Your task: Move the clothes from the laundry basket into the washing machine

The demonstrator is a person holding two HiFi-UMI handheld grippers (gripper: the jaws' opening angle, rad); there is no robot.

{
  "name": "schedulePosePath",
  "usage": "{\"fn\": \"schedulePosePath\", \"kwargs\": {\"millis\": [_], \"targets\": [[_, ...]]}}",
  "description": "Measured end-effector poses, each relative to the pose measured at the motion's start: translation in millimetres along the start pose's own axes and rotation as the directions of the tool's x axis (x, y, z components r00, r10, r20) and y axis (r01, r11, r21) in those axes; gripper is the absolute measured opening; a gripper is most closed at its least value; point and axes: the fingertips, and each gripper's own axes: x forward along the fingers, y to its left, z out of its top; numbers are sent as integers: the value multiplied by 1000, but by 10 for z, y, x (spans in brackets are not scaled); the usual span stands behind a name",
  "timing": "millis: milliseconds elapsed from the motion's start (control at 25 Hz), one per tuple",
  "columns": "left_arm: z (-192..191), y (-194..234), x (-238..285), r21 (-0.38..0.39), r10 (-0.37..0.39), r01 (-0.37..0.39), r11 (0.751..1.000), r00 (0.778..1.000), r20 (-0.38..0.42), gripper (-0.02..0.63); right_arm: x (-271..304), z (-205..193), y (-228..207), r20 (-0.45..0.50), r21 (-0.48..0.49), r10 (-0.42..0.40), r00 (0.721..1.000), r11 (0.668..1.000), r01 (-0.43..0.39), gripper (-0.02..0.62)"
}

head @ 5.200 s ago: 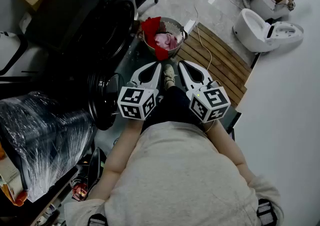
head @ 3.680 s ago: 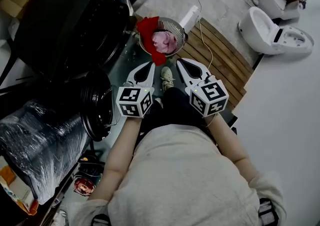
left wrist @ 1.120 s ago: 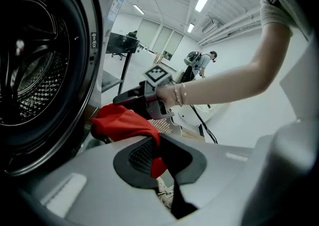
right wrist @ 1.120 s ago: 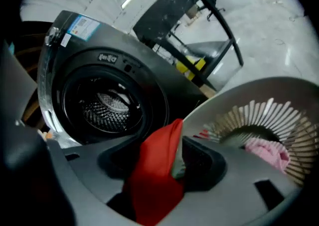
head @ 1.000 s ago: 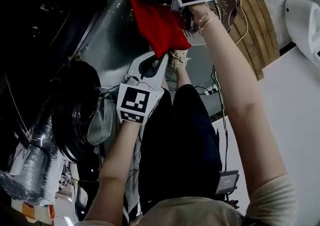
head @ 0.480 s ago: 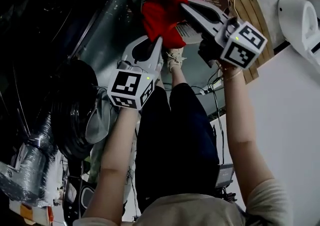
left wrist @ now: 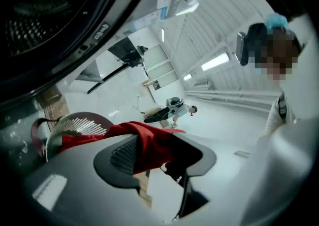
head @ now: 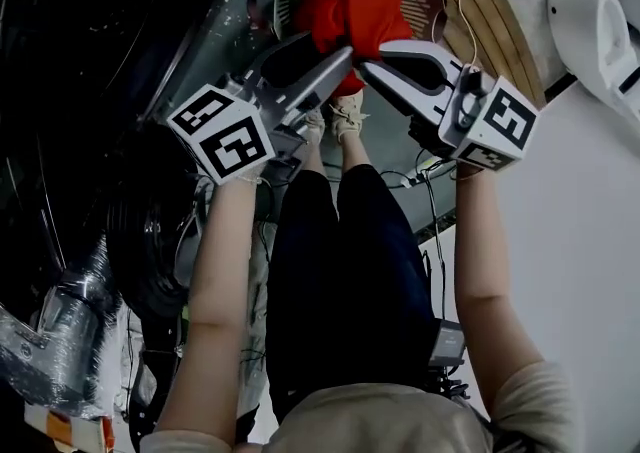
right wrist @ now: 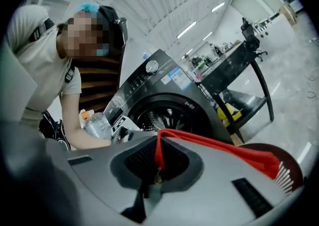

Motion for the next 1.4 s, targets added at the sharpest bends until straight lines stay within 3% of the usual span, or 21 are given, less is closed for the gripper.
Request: {"fn": "schedulePosePath", "kwargs": {"millis": [80,240,320,400,600,760,800,880,1000,1160,1280,1400], "targets": [[-27,46,-2,-70,-31,31,997,1000,-1,239,1,-46,-17,7,15,2,1000,1000,-3,24],[-136,110,-24,-192,-125,121,974,992,-10,242,24,-164,32,-33,17,35,999,999,-35,25],[-144,122,-33,-253,-173,172,952,985,17,248,51,-272,59,-99,-18,44,994,999,-46,25],[-152,134,-21,-280,-186,186,942,982,28,308,93,-441,83,-203,-78,43,978,995,-60,25],[-354,261,108,-222,-115,92,971,989,-92,289,164,-656,61,-320,-162,2,947,985,-57,25],[-403,280,103,-238,-116,92,967,989,-90,146,193,-805,30,-385,-222,-52,922,974,-38,25],[-416,270,98,-218,-107,84,972,990,-93,104,199,-840,33,-393,-232,-59,917,972,-38,25],[-443,244,82,-157,-83,66,985,991,-109,82,198,-883,53,-390,-235,-62,919,971,-34,25],[-471,227,41,-70,-43,34,997,989,-142,31,176,-925,98,-366,-191,-49,929,981,-24,25],[-508,251,-109,42,30,-24,999,986,-162,18,96,-959,91,-318,-70,-46,947,997,25,35],[-520,304,-287,51,87,-80,995,985,-151,18,-58,-916,-64,-278,-21,-88,956,996,85,89],[-472,418,-545,25,162,-160,987,981,-109,18,-200,-983,-400,-288,-20,-201,936,979,204,143]]}}
